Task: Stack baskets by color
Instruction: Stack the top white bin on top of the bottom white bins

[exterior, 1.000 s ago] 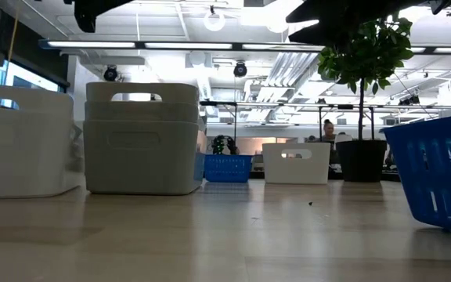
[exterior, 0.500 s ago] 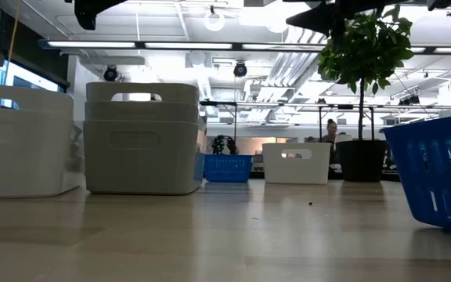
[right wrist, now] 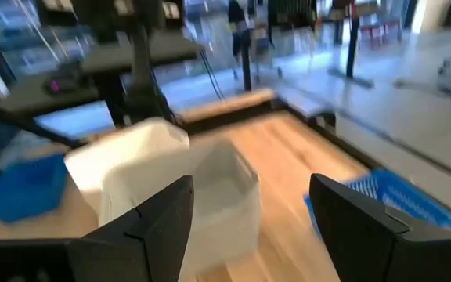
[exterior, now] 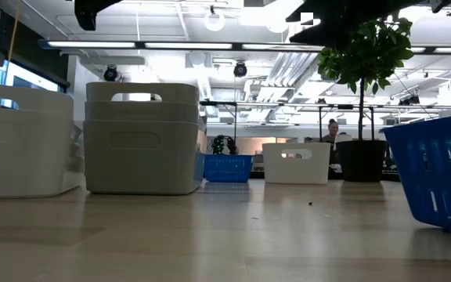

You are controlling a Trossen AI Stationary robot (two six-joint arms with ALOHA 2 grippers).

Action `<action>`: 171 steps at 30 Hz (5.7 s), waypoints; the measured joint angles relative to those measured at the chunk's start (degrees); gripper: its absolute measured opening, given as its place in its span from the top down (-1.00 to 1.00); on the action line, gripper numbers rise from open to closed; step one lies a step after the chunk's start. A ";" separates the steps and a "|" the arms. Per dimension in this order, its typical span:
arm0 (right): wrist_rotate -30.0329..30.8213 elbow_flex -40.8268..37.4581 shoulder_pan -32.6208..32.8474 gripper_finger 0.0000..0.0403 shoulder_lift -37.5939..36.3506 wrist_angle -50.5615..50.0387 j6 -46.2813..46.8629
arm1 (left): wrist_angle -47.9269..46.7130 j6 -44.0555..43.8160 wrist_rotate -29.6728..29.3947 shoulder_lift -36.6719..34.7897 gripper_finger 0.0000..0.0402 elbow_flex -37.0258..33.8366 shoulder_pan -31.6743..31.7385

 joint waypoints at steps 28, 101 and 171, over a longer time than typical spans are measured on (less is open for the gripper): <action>-9.89 25.35 -18.42 -0.21 25.86 -52.78 -3.68 | -0.14 -0.47 1.22 0.00 0.01 0.02 0.00; -0.52 2.25 8.94 1.00 10.51 19.83 -6.38 | -5.36 3.08 6.03 0.68 0.01 0.07 -0.02; -18.10 51.60 7.58 1.00 51.27 -9.01 -11.28 | 28.15 11.82 6.30 -0.11 0.01 0.07 -0.02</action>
